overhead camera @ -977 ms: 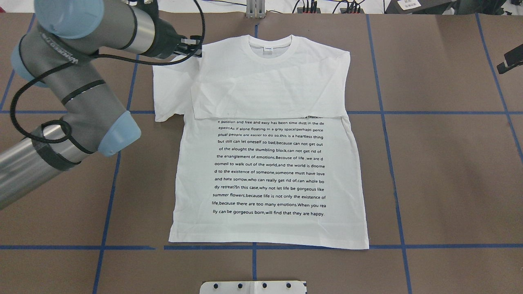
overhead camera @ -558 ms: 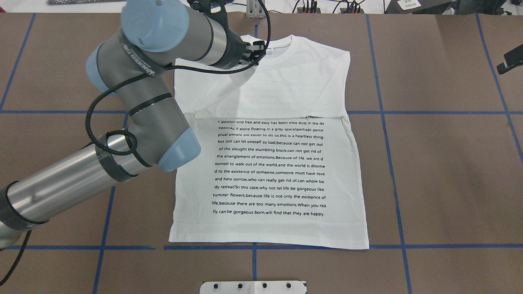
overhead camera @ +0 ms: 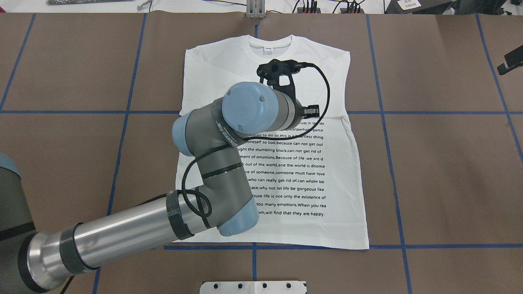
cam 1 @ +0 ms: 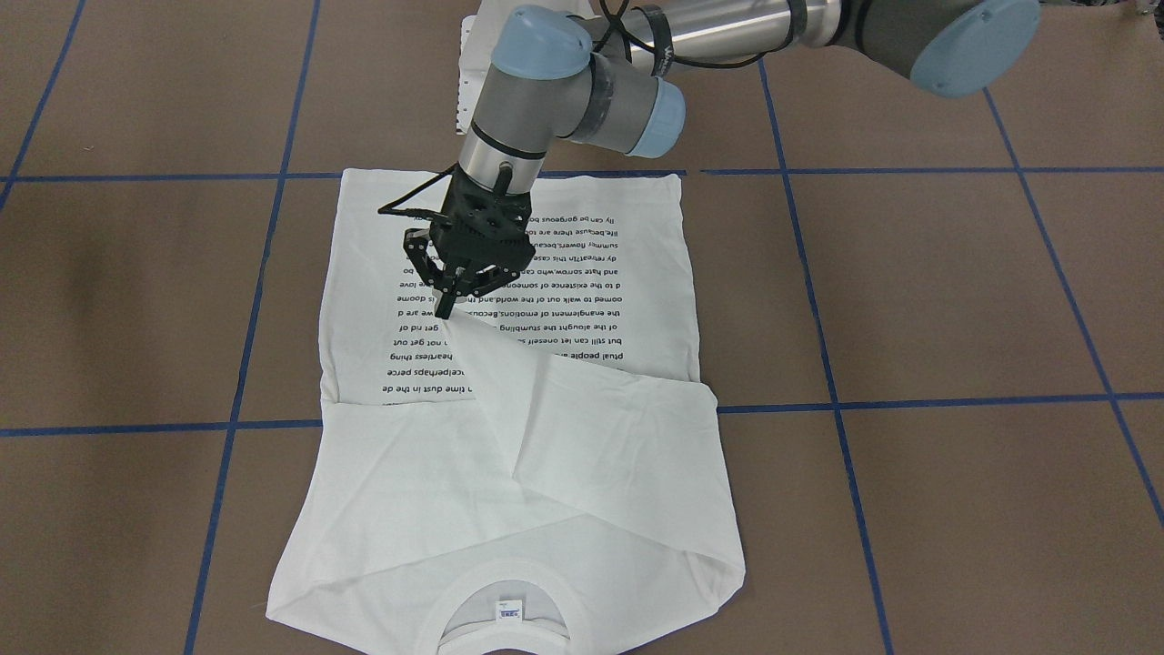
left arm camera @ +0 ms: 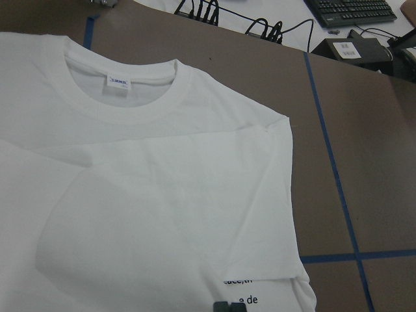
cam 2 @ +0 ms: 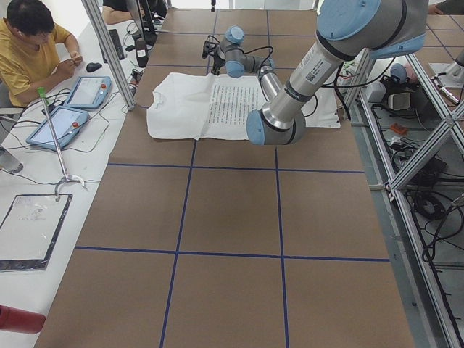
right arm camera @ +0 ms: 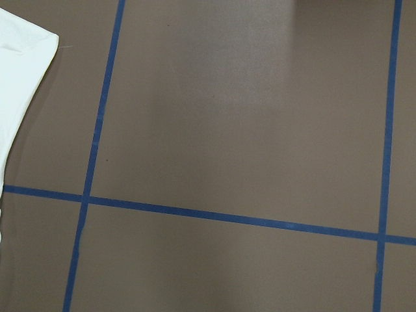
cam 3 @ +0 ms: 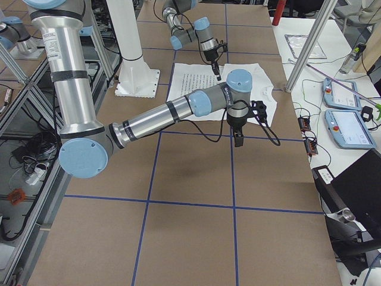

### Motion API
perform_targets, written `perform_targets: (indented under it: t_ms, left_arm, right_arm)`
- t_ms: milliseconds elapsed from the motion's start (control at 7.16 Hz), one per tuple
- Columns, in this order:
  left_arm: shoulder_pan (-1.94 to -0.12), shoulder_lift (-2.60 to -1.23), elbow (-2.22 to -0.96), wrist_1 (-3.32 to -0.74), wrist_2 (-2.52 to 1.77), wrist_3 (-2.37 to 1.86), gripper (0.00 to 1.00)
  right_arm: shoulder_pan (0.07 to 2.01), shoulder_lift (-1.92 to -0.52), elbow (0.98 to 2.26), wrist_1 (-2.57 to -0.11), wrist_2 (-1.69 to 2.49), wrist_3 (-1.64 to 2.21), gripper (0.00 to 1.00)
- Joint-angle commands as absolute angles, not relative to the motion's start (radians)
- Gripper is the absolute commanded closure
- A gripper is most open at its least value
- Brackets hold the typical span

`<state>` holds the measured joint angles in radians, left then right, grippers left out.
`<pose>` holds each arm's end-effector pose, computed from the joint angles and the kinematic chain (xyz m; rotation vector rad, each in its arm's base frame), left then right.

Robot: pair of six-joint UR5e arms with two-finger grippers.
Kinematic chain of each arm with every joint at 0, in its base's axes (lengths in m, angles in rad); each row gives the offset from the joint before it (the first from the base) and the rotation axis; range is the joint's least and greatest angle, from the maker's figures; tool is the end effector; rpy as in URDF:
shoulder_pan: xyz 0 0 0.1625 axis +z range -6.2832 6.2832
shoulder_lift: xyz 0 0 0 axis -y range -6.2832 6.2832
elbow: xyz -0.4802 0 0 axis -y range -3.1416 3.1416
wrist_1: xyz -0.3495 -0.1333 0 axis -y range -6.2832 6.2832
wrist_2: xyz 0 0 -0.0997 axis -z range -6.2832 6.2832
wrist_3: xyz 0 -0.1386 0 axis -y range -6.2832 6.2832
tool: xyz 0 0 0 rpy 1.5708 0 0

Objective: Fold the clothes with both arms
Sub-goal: 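Carry the sleeve across the shirt front with the left gripper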

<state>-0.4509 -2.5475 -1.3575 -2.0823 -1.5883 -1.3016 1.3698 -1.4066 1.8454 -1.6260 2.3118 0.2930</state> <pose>0.6739 -0.4717 0.1347 0.4355 1.1997 -0.1452 -0.0660 -0.5230 0.5453 0.1757 -0.7983 -0.0553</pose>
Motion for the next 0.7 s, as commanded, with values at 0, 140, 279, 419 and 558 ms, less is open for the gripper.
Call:
perform_targets:
  t_ms: [0,140,279,419,558]
  left_arm:
    - [-0.388,-2.580,-1.228,-2.252,-1.551,-1.301,0.01]
    - [-0.384,-2.576,-1.224,-2.287,-1.551,-1.293,0.00]
    - [-0.403,-2.574,-1.232,-2.272,-1.557,-1.237,0.00]
    - [-0.460,-2.566,-1.256,-2.220,-1.600,-1.144,0.00]
    - [-0.525,-2.537,-1.314,-2.136,-1.720,-1.079,0.00]
  right_arm:
    - [1.370,-1.407,1.845,-1.626,2.312,0.293,0.00]
    - [1.370,-1.407,1.847,-1.626,2.312,0.293,0.00]
    - [1.365,-1.405,1.847,-1.626,2.313,0.305,0.00]
    - [1.317,-1.384,1.853,-1.612,2.310,0.384,0.00]
    - [1.252,-1.347,1.847,-1.547,2.280,0.476,0.00]
